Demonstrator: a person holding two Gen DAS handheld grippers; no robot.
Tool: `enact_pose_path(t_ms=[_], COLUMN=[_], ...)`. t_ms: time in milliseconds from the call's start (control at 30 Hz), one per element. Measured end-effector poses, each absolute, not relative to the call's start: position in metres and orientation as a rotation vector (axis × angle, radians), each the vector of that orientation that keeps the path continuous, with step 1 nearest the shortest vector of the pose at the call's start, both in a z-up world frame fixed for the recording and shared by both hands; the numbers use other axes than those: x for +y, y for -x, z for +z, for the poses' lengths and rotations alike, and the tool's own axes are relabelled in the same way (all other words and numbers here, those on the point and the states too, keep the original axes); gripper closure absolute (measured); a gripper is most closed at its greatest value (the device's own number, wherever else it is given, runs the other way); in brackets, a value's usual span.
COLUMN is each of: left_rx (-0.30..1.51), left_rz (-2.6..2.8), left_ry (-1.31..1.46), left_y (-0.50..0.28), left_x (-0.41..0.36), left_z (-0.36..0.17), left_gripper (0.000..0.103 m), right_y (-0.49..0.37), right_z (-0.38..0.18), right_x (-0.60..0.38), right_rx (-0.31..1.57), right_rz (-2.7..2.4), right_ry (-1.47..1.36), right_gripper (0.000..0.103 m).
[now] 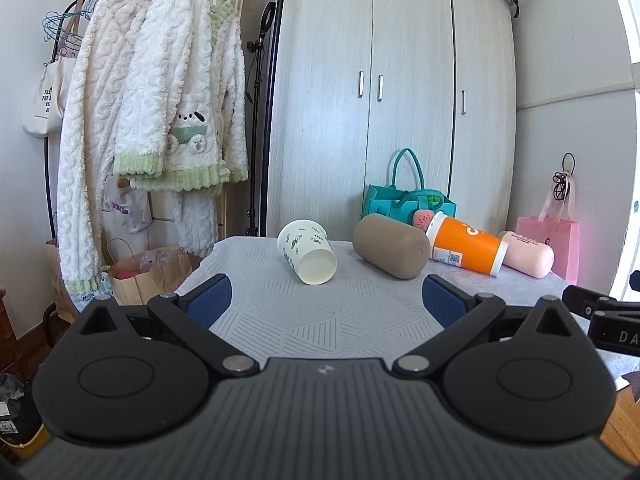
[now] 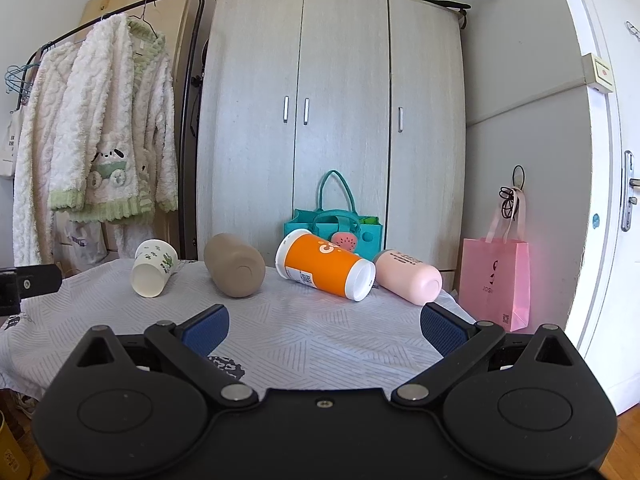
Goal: Flip cup upright
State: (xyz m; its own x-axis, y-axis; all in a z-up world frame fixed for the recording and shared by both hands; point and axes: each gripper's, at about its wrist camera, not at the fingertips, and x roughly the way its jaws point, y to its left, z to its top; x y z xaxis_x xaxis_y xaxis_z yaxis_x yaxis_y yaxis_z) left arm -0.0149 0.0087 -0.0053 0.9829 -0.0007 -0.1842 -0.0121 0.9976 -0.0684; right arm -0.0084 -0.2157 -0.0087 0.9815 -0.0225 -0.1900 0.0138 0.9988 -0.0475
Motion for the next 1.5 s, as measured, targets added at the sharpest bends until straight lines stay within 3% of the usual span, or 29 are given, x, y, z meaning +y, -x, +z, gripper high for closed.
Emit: enact_pose_path(t_ms=[1500], left_rx=[0.201], left_rz=[-0.024], left_ry=[0.098], left_y=[0.017], left_x=[0.022], left_z=[-0.001], left_gripper=[0.0], right_y=[0.0], right_z=[-0.009], right_x=[-0.218], right_rx=[0.244], right_rz=[-0.015], right_ry=[0.038], right_gripper=[0.0])
